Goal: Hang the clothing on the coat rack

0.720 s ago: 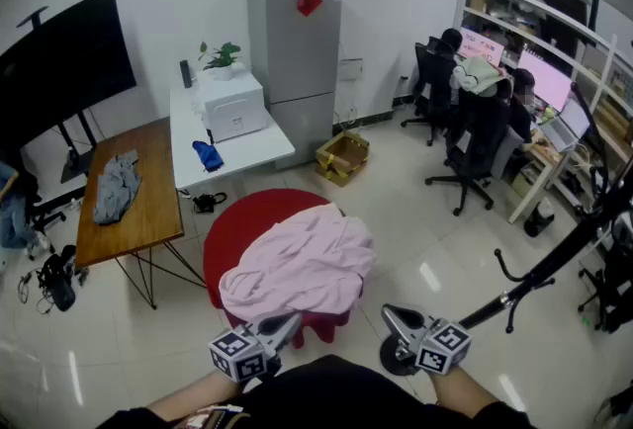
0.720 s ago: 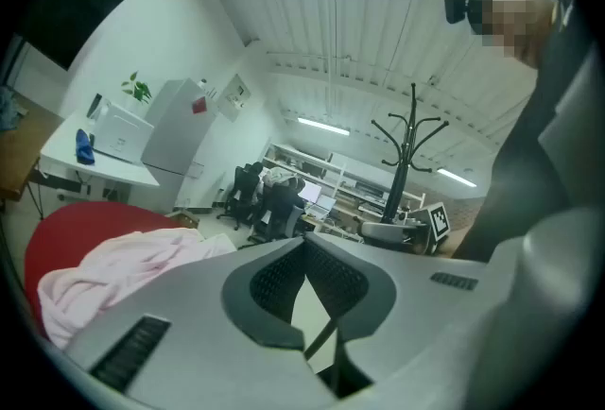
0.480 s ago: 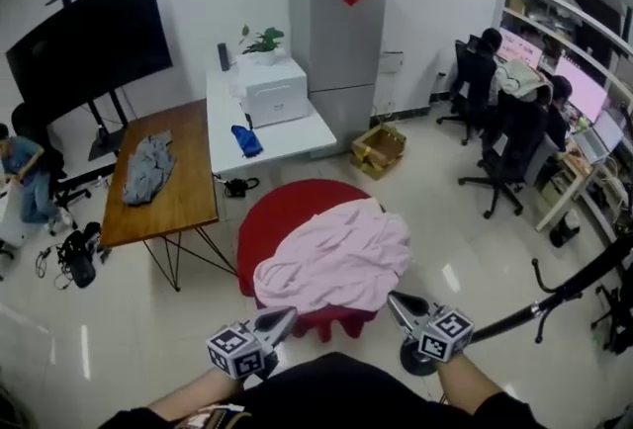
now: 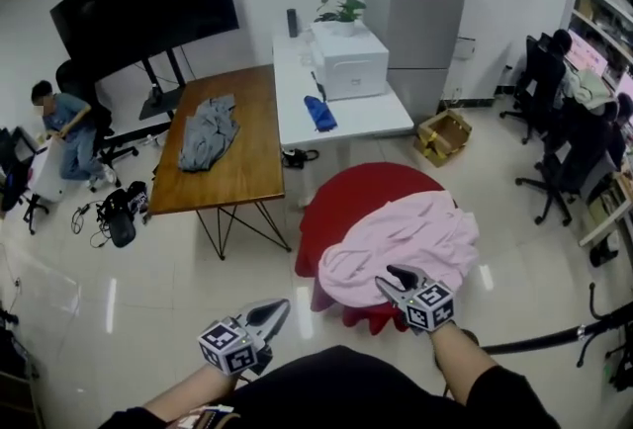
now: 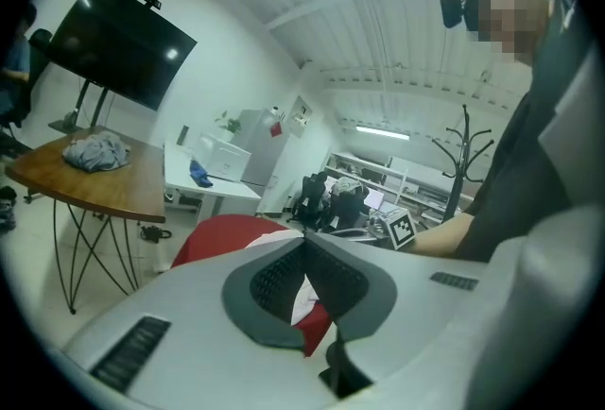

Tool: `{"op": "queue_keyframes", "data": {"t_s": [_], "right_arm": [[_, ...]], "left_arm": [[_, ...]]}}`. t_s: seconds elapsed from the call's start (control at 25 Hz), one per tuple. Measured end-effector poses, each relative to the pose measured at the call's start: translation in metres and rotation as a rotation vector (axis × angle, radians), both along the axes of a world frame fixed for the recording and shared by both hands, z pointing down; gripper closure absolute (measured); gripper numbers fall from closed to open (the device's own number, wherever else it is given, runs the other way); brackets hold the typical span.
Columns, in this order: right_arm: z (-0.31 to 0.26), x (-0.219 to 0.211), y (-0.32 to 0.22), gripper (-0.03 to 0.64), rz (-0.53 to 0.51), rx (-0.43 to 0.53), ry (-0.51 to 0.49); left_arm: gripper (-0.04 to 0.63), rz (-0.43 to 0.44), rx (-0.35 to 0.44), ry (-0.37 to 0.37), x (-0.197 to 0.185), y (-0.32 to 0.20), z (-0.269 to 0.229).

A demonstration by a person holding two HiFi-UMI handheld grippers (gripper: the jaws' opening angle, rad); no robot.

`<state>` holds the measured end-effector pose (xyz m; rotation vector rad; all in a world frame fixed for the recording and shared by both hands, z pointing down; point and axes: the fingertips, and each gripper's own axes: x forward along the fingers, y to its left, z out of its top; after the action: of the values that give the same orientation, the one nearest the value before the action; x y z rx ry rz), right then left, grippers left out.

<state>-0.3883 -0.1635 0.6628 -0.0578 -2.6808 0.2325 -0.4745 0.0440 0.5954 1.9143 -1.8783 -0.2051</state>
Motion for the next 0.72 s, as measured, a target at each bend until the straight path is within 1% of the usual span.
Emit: {"op": "queue_keyframes", "data": {"t_s": [0.12,0.16,0.36,0.4,0.44,0.52,0.68,0.72], "right_arm": [[0.038,-0.04,0.018,0.443,-0.063,-0.005,0.074],[0.054,-0.05,0.024,0.429,-0.084,0.0,0.106],[0.123,-0.088,0.052,0.426,-0.158,0.038,0.263],[0.133,-0.093,0.055,0.426,-0.169,0.052,0.291],[0.144,-0.096,0.057,0.411,-0.18,0.07,0.32],[0.165,-0.097,0.057,0.411,-0.198,0.116,0.379],[0.194,-0.093,0.062,0.411,-0.24,0.164,0.464],[0.198,-0.09,0.063,0.439,-0.247,0.173,0.482]], "left_arm": [[0.603,-0.039,-0.017,0.006,-0.019,0.022,-0.001],[0.603,-0.052,-0.024,0.007,-0.024,0.03,0.0],[0.603,-0.103,-0.073,0.01,-0.047,0.067,0.003],[0.603,-0.11,-0.08,0.011,-0.051,0.071,0.002],[0.603,-0.117,-0.086,0.012,-0.053,0.075,0.001],[0.603,-0.13,-0.095,0.012,-0.055,0.08,0.0],[0.603,-0.149,-0.109,0.01,-0.057,0.088,-0.001],[0.603,-0.15,-0.11,0.011,-0.057,0.089,-0.001]]}}
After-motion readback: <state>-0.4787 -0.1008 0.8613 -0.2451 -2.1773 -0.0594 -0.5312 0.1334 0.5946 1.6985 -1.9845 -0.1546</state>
